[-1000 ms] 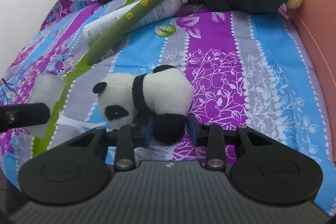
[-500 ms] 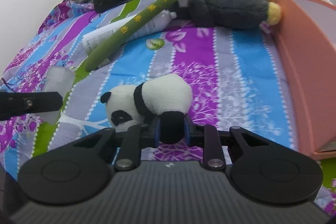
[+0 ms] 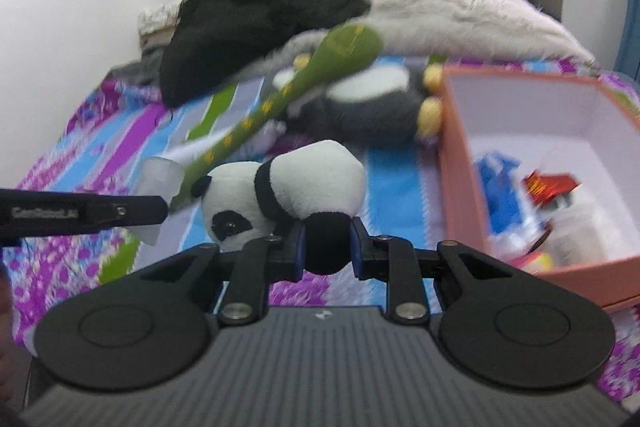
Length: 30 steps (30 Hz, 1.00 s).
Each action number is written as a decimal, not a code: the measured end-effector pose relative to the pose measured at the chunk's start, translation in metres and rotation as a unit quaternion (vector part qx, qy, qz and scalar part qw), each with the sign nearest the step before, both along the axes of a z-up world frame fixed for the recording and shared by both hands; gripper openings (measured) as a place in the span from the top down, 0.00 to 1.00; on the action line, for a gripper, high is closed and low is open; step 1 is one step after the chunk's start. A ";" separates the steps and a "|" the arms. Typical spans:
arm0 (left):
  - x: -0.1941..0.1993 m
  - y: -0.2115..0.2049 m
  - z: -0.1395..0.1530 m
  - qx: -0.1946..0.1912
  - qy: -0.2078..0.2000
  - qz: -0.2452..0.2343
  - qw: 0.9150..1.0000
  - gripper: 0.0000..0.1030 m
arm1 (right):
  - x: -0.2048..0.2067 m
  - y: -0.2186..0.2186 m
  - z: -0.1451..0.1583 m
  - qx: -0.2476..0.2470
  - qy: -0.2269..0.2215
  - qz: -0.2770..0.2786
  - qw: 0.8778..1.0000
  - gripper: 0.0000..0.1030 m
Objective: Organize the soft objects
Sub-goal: 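Carry the clear cup and panda plush over the orange box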
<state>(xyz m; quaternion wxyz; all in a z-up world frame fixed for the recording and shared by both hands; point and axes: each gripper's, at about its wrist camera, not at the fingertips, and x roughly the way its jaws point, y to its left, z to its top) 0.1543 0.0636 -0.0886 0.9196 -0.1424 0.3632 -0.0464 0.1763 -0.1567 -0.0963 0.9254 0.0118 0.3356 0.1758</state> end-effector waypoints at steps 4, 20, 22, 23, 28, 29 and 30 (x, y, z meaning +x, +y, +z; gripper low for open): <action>0.018 -0.023 0.023 -0.001 -0.021 -0.025 0.999 0.86 | 0.002 -0.025 0.027 0.008 -0.033 -0.022 0.999 0.75; 0.100 -0.166 0.059 -0.004 -0.037 -0.148 0.988 0.86 | 0.035 -0.150 0.063 -0.006 -0.054 -0.156 0.986 0.75; 0.111 -0.182 0.051 -0.003 -0.026 -0.159 0.987 0.86 | 0.042 -0.167 0.055 -0.010 -0.038 -0.168 0.985 0.75; 0.118 -0.191 0.046 -0.002 -0.018 -0.165 0.986 0.86 | 0.046 -0.174 0.049 -0.011 -0.029 -0.171 0.985 0.75; 0.147 -0.223 0.018 0.009 0.019 -0.185 0.982 0.86 | 0.063 -0.207 0.020 0.001 0.012 -0.192 0.981 0.75; 0.153 -0.228 0.011 0.012 0.028 -0.189 0.982 0.86 | 0.066 -0.211 0.014 0.003 0.021 -0.195 0.981 0.75; 0.158 -0.232 0.005 0.014 0.037 -0.191 0.981 0.86 | 0.069 -0.214 0.007 0.005 0.029 -0.196 0.980 0.75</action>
